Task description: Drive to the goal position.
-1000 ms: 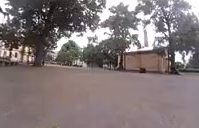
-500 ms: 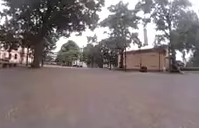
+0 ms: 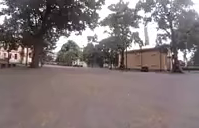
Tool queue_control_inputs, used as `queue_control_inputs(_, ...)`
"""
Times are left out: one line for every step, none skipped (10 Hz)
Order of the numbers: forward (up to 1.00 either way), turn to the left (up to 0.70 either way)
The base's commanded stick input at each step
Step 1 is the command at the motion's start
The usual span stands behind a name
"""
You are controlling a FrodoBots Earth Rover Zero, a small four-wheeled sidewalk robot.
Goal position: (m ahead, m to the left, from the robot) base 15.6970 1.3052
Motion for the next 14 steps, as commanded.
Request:
queue_control_inputs(0.60,0.00)
queue_control_inputs(0.60,0.00)
queue_control_inputs(0.60,0.00)
queue_control_inputs(0.60,0.00)
queue_control_inputs(0.60,0.00)
queue_control_inputs(0.60,0.00)
queue_control_inputs(0.60,0.00)
queue_control_inputs(0.60,0.00)
queue_control_inputs(0.60,0.00)
queue_control_inputs(0.60,0.00)
queue_control_inputs(0.60,0.00)
queue_control_inputs(0.60,0.00)
queue_control_inputs(0.60,0.00)
queue_control_inputs(0.60,0.00)
